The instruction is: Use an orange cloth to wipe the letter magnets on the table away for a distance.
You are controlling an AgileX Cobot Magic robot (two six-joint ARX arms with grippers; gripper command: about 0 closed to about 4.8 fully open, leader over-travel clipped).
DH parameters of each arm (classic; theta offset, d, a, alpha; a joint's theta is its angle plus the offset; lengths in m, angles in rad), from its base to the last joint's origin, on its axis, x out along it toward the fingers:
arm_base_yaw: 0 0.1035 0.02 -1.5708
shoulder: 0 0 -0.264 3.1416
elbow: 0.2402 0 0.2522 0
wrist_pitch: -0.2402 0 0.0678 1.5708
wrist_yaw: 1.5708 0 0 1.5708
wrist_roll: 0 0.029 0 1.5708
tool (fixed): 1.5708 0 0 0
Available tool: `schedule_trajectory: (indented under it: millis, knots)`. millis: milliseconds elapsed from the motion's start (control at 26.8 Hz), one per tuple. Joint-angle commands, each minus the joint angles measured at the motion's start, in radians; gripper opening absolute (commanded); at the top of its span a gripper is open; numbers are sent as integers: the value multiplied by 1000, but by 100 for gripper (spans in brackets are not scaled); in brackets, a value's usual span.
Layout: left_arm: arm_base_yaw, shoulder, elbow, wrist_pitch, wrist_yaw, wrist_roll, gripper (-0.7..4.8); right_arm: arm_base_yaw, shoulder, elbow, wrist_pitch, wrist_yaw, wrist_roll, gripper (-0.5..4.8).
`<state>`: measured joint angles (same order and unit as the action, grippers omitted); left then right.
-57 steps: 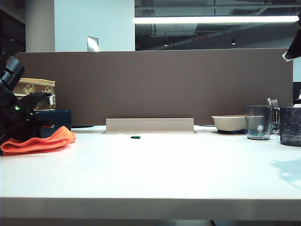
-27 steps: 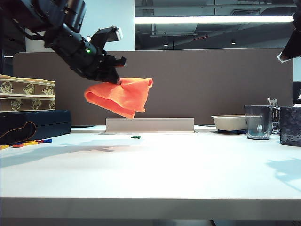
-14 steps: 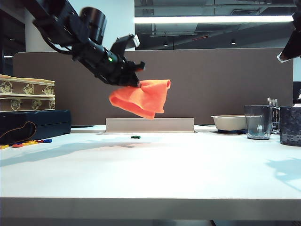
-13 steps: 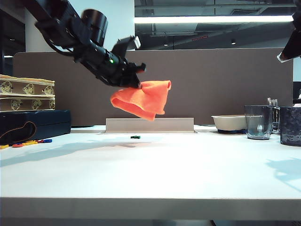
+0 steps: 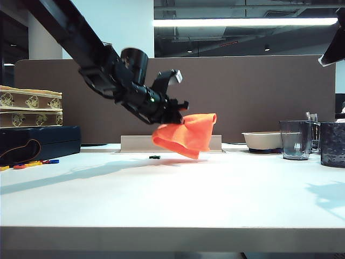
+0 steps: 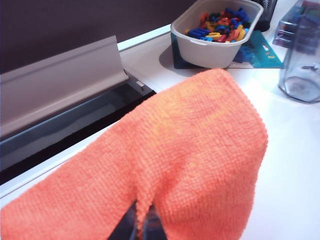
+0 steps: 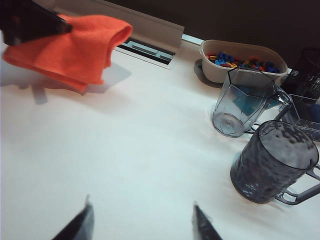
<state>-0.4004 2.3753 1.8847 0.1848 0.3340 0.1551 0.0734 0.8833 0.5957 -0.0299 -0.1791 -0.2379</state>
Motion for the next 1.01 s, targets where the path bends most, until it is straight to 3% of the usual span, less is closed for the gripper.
schedule_trajectory:
  millis: [37, 560, 1009]
  knots:
    - [2, 53, 49, 45, 6, -18, -6, 5, -33, 5, -31, -2, 3, 243]
    - [-5, 152, 93, 64, -1, -15, -6, 7, -149, 5, -111, 5, -3, 243]
    - [4, 193, 95, 19, -166, 47, -6, 7, -154, 5, -134, 12, -11, 243]
